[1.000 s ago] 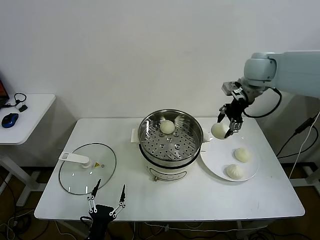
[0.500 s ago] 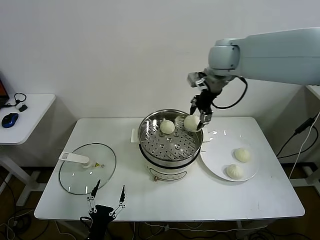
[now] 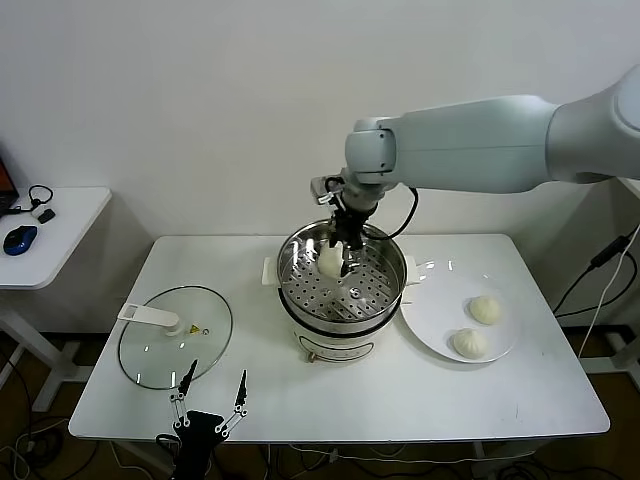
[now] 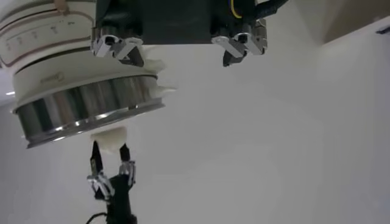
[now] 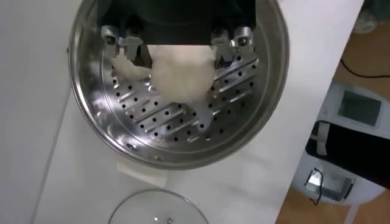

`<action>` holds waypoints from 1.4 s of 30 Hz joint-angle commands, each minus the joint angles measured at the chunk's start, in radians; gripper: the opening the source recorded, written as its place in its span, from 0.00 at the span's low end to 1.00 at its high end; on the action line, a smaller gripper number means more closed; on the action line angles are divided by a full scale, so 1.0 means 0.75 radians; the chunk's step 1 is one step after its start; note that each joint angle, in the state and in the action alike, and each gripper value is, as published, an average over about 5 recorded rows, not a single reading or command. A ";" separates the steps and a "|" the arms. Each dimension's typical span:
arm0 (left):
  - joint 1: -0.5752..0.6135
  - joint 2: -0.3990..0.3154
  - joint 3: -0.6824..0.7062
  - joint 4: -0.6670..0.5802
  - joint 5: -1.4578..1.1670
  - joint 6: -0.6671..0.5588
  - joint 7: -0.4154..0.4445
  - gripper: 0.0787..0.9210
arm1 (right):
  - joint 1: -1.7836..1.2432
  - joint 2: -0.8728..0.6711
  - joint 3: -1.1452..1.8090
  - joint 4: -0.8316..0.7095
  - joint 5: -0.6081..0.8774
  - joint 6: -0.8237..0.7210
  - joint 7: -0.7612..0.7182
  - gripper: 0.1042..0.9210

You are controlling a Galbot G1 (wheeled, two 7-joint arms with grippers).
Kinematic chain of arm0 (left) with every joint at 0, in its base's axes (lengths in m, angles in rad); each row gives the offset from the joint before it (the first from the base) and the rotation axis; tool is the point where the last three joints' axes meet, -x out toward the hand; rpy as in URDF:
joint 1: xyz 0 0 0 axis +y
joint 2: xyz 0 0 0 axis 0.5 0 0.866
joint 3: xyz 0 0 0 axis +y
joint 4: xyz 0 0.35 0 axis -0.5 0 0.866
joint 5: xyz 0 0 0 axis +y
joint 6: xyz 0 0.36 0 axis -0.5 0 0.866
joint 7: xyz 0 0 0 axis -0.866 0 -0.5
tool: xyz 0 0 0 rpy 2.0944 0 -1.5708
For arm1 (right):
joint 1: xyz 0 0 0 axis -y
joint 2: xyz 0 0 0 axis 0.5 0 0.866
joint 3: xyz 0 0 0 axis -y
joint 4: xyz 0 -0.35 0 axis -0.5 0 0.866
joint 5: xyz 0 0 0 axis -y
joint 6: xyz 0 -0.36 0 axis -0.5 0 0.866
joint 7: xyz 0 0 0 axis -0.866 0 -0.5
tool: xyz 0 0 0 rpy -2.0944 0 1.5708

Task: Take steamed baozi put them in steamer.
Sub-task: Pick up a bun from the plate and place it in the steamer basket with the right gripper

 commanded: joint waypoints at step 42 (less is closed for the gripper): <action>0.003 -0.033 -0.018 -0.010 0.002 0.002 0.004 0.88 | -0.164 0.068 0.088 -0.172 -0.058 -0.011 0.022 0.88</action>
